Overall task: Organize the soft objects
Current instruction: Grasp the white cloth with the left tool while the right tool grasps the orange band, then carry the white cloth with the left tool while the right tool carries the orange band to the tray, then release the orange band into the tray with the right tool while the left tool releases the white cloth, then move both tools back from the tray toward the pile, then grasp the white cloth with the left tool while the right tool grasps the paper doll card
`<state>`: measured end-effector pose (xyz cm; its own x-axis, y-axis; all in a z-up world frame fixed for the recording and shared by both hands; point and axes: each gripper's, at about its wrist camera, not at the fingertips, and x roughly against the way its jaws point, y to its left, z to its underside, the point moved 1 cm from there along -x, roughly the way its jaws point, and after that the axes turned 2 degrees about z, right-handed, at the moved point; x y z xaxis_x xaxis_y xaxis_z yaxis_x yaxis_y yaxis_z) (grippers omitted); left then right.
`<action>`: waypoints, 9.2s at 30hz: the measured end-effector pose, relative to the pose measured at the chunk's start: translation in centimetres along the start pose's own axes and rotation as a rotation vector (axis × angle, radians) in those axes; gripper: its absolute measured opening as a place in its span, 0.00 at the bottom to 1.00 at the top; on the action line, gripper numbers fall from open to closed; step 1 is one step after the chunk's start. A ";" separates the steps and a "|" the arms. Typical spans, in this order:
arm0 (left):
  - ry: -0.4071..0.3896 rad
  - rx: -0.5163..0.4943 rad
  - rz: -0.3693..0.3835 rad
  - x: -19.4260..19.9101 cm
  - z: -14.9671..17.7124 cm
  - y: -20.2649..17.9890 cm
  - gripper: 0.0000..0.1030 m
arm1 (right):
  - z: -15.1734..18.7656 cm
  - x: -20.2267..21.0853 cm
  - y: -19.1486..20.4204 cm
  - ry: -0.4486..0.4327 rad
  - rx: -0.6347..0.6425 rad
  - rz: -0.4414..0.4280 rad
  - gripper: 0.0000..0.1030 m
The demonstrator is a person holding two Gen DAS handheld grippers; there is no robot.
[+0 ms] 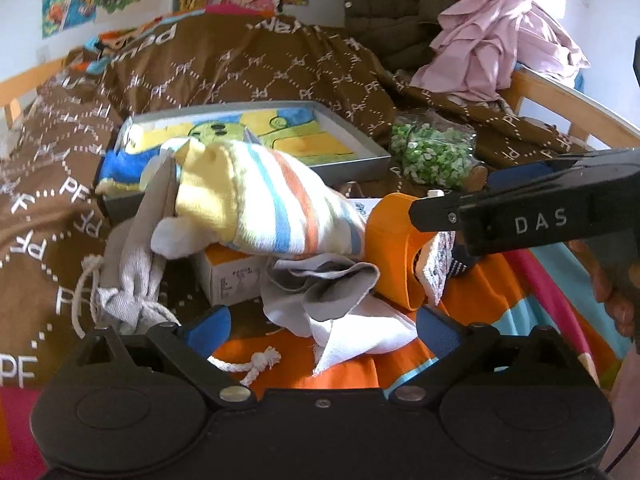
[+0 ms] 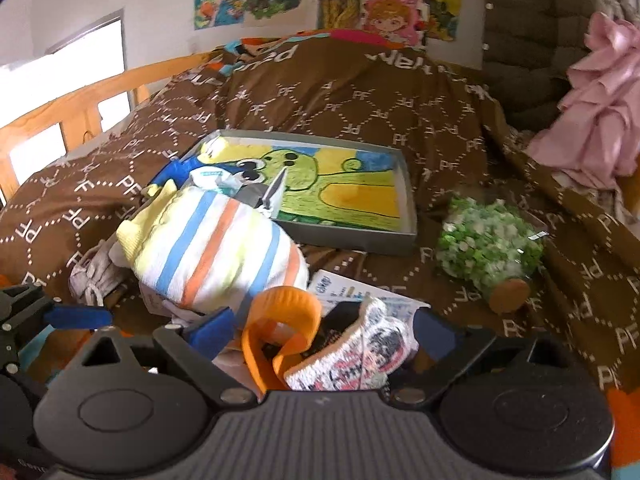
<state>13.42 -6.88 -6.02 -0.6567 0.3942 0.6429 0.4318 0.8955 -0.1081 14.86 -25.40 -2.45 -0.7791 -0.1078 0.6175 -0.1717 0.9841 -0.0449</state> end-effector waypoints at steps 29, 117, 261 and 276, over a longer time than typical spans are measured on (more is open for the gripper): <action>0.050 0.282 0.077 -2.4 -0.3 3.3 0.09 | -0.6 -1.7 -0.4 0.069 -0.037 -0.049 0.29; -0.331 0.419 0.099 -7.2 -13.1 15.5 0.02 | -9.5 -12.4 -1.3 -0.249 -0.197 -0.132 0.27; 0.088 0.108 0.076 -2.3 0.4 -1.4 0.90 | 3.7 -5.9 -7.0 0.319 -0.741 -0.174 0.96; 0.109 0.246 0.115 -3.3 0.6 -0.1 0.46 | 3.4 -8.6 -6.3 0.342 -0.790 -0.209 0.77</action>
<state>15.22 -8.16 -8.59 -0.5363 0.4831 0.6921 0.3275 0.8749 -0.3568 20.57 -31.15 -10.15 -0.5339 -0.3728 0.7590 0.2744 0.7726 0.5725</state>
